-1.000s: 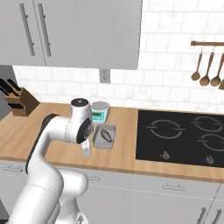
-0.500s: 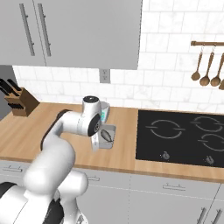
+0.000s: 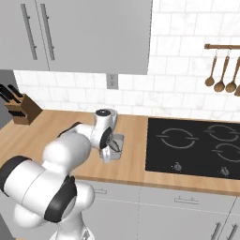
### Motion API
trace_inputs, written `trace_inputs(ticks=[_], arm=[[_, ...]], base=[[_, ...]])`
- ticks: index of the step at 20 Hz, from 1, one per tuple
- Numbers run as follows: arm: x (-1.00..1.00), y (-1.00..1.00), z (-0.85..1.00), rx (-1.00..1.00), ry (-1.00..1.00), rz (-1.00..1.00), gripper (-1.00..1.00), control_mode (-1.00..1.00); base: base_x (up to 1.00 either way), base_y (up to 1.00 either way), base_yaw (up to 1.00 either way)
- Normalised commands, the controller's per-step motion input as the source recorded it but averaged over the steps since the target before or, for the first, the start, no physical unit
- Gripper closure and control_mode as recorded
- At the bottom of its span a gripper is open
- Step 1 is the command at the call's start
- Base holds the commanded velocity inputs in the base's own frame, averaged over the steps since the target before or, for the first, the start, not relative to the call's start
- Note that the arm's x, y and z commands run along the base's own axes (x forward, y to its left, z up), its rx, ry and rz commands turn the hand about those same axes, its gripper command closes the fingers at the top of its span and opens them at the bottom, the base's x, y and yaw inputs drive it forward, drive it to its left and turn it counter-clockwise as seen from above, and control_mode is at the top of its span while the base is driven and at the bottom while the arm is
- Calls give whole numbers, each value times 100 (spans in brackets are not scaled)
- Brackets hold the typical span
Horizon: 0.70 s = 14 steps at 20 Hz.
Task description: Take the meat container that has the fish and place it on the second highest rack of the freezer. Then take the vegetable container that has the bell pepper and tomato and place it on the highest rack of the freezer.
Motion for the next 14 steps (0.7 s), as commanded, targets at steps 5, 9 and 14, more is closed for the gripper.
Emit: trace_inputs(ticks=[5, 9, 14], arm=[[42, 0, -22, 0, 4, 0, -100, -100], [39, 0, -11, 0, 3, 0, -100, -100], [15, 0, -22, 0, 2, 0, -100, -100]], base=[[0, 0, 0], [0, 0, 0], [0, 0, 0]])
